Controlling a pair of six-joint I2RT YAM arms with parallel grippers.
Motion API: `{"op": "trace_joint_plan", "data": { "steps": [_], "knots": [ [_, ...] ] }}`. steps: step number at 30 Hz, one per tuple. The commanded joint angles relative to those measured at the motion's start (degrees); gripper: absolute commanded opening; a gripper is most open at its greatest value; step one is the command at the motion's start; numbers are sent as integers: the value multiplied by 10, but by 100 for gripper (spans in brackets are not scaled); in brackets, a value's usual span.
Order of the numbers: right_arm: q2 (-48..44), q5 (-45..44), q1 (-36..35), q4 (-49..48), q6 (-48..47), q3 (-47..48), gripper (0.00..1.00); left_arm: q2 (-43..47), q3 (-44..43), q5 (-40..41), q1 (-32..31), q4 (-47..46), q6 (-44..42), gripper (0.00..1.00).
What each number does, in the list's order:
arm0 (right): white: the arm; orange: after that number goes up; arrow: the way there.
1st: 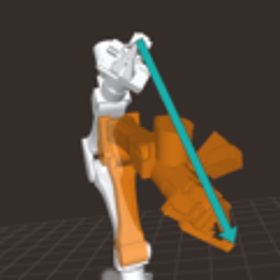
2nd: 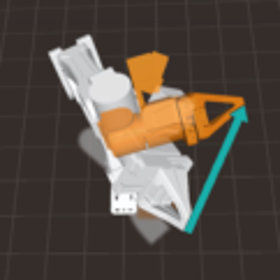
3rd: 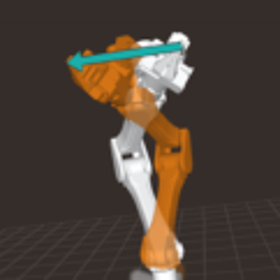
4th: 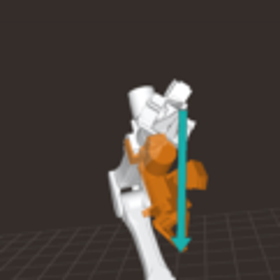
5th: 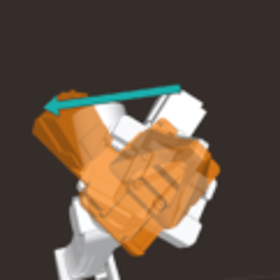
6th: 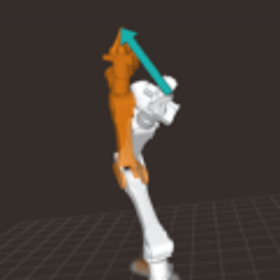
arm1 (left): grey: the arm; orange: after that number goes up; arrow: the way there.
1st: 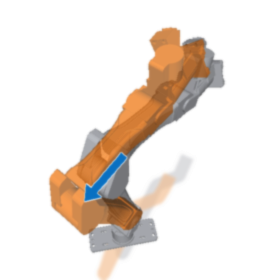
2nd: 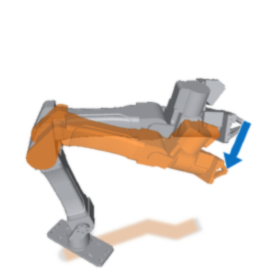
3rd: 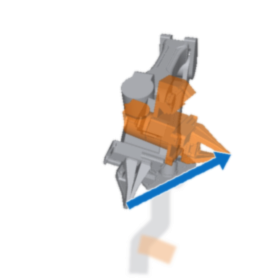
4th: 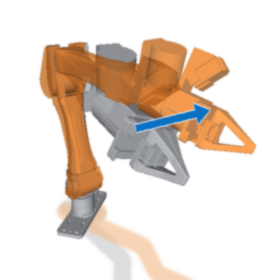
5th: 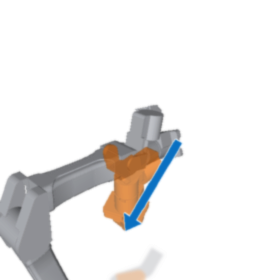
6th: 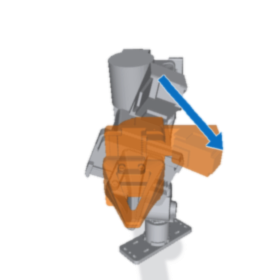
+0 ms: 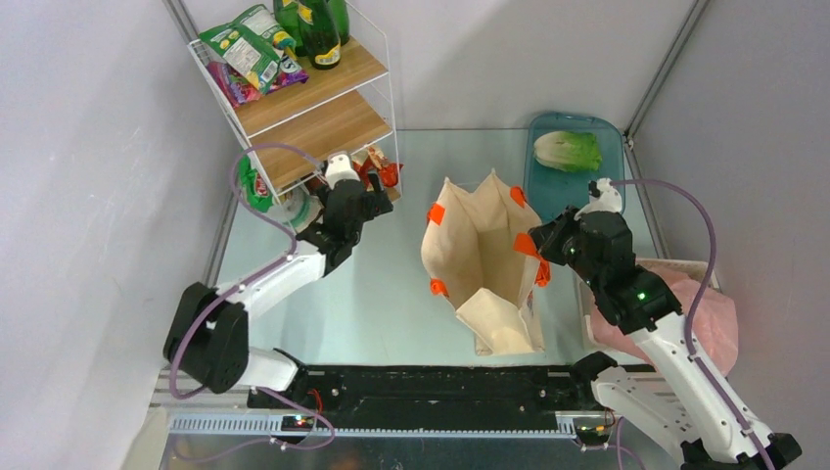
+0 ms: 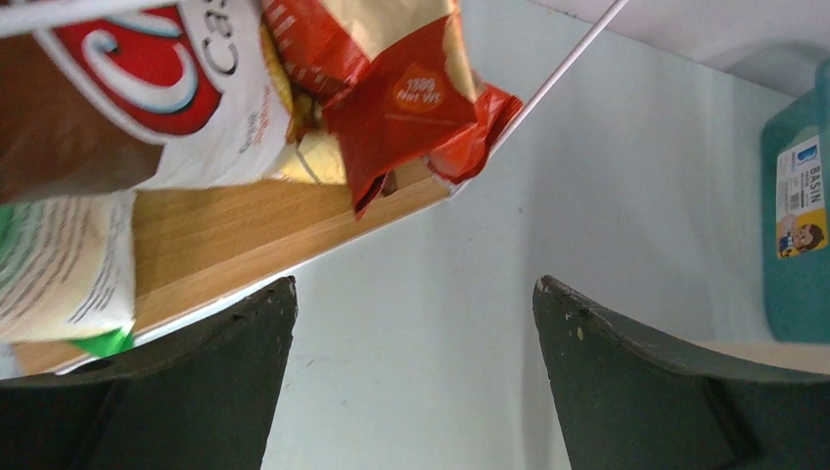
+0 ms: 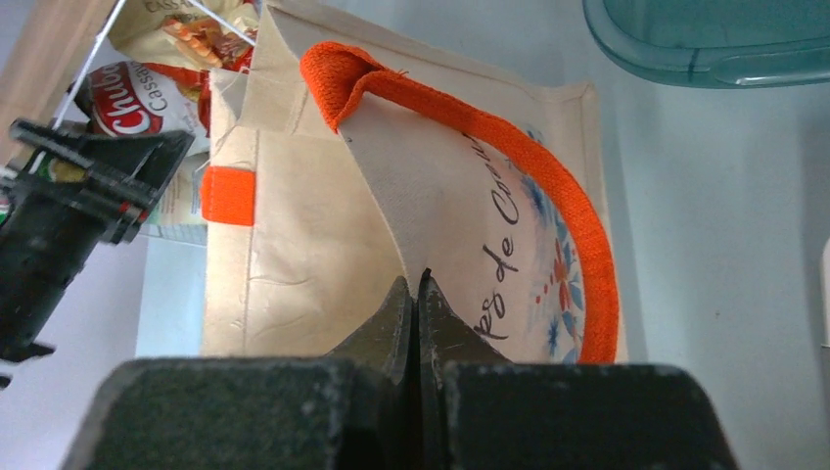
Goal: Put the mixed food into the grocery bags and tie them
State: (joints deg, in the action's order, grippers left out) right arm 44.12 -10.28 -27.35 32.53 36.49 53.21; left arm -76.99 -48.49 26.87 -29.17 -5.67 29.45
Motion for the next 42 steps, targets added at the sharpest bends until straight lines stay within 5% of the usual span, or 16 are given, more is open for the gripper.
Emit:
{"op": "trace_joint_plan", "data": {
  "steps": [1,14,16,19,27,42],
  "knots": [
    [-25,34,4,-60,10,-3,0,-54,-58,20,7,-56,-15,94],
    [-41,44,18,-57,-18,-3,0,-198,-156,1,48,-57,-25,88],
    [-37,49,23,-59,-18,-3,0,-211,-166,2,50,-57,-29,80],
    [-32,54,25,-62,-19,-3,0,-219,-171,6,51,-57,-43,53],
    [-39,62,26,-60,-15,-3,0,-177,-134,43,39,-79,-81,1],
    [-66,47,28,-34,-12,-3,0,-72,-62,225,-88,-122,-190,0]
  ]
}}
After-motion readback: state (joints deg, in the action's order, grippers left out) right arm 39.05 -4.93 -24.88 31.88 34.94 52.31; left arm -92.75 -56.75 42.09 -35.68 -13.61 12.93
